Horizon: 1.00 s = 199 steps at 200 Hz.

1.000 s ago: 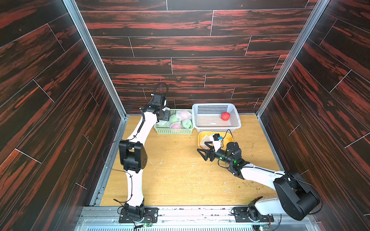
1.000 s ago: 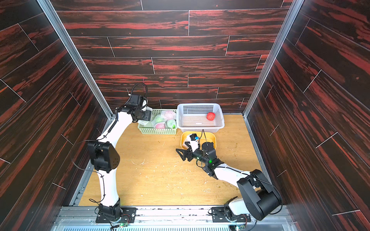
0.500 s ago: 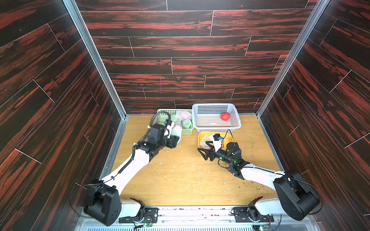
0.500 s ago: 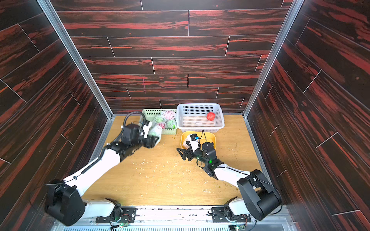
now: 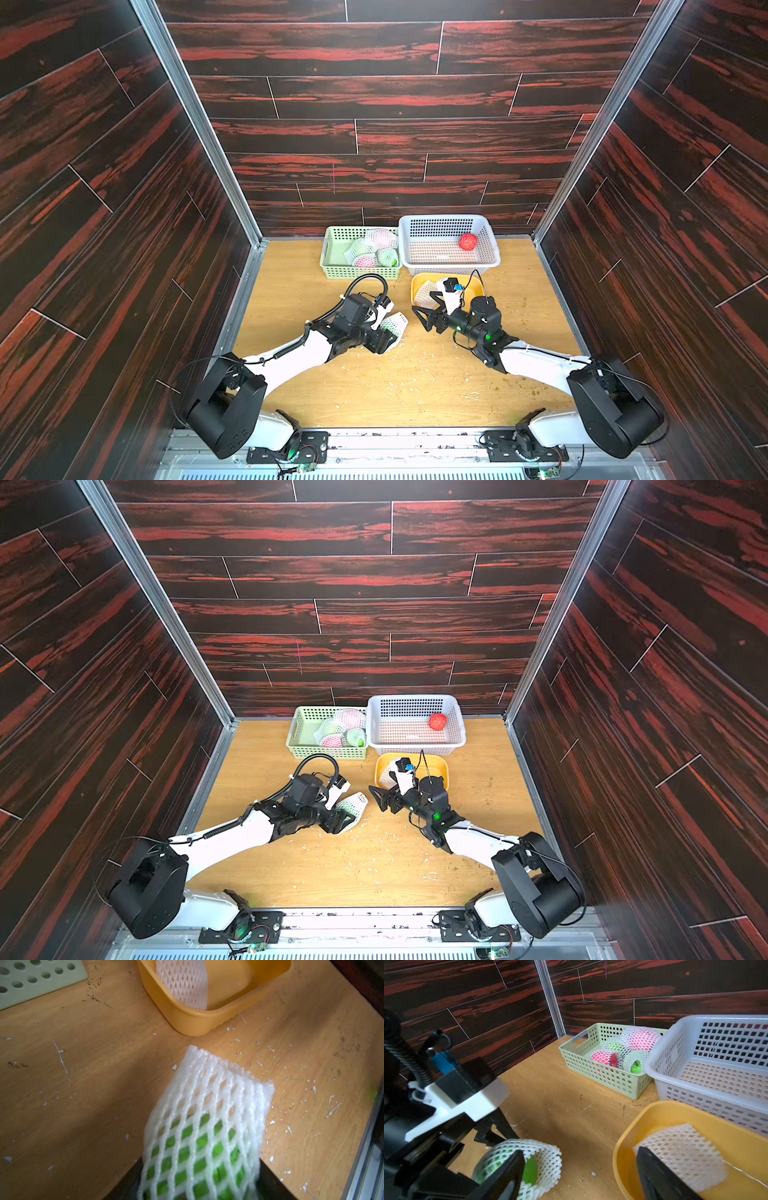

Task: Remove foam nets from apples
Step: Place the apple at the center of the board.

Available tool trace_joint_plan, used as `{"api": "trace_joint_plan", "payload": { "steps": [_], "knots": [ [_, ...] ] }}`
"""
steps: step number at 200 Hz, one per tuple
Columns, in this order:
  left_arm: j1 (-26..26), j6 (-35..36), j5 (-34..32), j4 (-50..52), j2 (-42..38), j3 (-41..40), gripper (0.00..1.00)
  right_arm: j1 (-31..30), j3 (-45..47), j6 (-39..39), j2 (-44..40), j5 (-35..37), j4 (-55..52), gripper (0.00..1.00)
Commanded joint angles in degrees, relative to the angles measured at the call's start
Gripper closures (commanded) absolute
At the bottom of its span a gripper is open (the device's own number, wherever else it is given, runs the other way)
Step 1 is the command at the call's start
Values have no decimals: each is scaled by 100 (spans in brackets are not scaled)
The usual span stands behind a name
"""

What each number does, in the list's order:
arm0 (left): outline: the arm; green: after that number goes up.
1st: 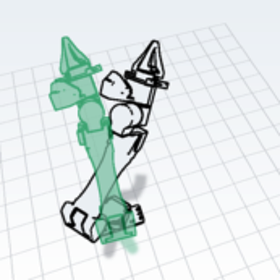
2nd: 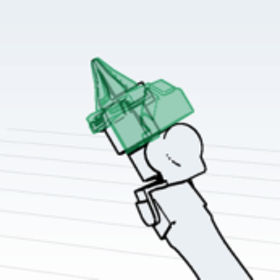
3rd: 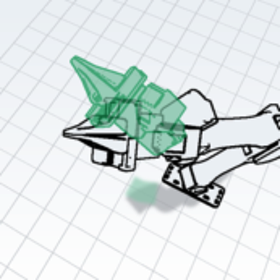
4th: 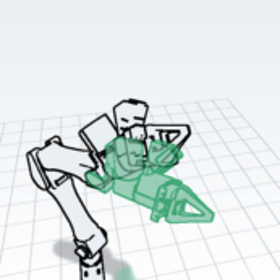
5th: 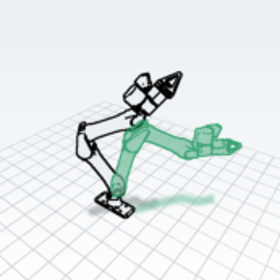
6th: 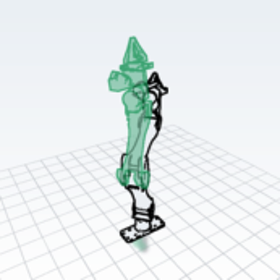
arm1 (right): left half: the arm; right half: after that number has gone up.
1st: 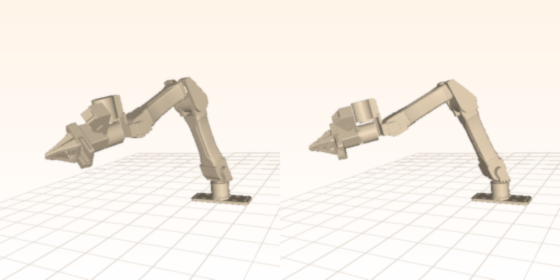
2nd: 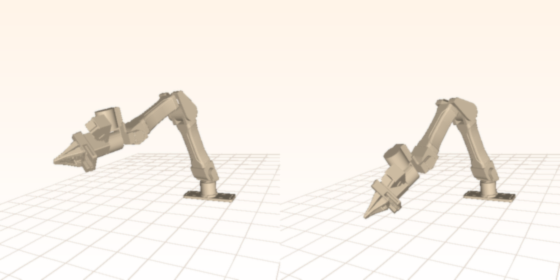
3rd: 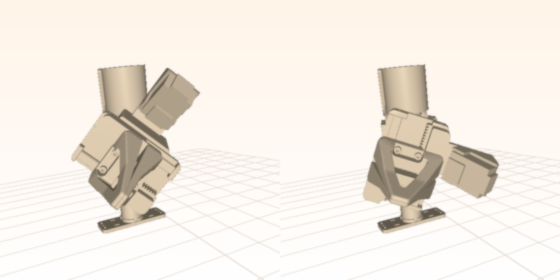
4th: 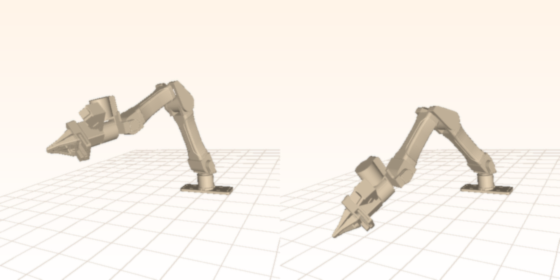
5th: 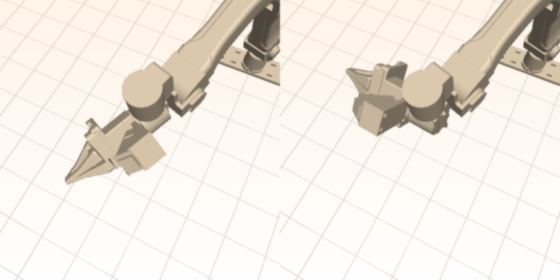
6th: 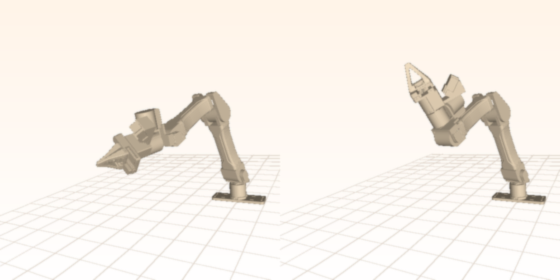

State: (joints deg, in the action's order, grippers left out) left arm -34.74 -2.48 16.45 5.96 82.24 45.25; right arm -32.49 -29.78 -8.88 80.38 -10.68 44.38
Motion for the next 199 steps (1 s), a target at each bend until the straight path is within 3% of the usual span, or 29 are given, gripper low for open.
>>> {"api": "trace_joint_plan", "payload": {
  "steps": [1,17,55,93,133,199],
  "knots": [
    [-55,355,-86,704,193,283,46,-12,245,-10,-227,209,425,12],
    [-85,444,43,845,416,455,30,-9,344,-34,-267,331,544,12],
    [-155,453,41,1067,928,831,18,-10,385,-71,-320,332,545,12],
    [-155,433,-265,999,844,836,3,-11,416,-67,-339,341,519,12],
    [-147,185,-385,698,466,617,0,-7,387,-64,-343,294,467,12],
    [55,-317,52,-1193,-385,-759,0,-11,385,-52,-355,270,441,12]
  ]
}}
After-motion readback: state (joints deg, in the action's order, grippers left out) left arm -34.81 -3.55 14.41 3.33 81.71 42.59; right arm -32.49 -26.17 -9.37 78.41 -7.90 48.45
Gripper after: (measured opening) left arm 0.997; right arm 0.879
